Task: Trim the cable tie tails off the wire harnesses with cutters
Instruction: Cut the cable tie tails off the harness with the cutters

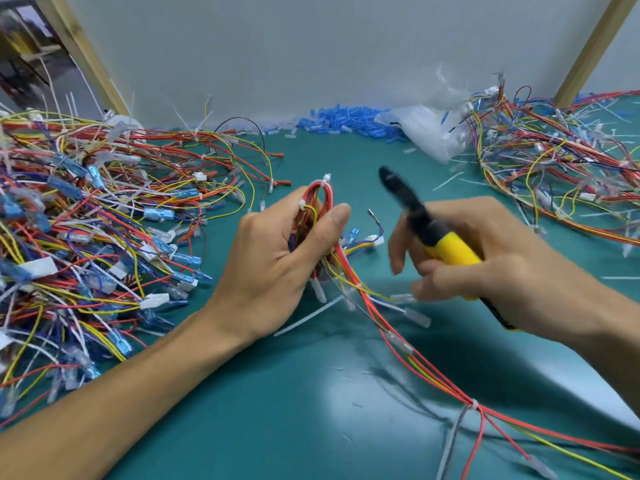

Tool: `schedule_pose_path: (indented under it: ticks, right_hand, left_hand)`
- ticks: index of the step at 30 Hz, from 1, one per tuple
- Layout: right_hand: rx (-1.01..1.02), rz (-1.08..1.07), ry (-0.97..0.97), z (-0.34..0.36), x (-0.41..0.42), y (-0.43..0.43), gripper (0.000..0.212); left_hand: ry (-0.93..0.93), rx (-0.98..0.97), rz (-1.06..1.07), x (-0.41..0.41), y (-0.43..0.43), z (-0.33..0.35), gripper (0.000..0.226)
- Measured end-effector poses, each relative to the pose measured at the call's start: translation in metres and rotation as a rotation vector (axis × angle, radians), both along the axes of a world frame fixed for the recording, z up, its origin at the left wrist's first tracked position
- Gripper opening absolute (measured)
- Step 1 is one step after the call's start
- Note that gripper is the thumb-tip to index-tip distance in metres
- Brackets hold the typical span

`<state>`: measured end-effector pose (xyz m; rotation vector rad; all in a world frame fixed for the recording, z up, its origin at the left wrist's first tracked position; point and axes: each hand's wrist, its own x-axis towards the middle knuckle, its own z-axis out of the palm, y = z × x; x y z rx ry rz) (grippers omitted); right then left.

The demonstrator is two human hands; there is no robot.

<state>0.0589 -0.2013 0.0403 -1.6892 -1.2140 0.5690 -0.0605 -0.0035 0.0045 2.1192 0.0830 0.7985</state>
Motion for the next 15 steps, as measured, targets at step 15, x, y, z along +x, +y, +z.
schedule_pose_path:
  ticks: [15]
  right_hand:
    - [-0.017,-0.044,0.224,-0.0045,-0.0033,0.0019,0.011]
  left_hand:
    - [-0.116,-0.110,-0.020,0.0003,0.0055,0.0026,0.028]
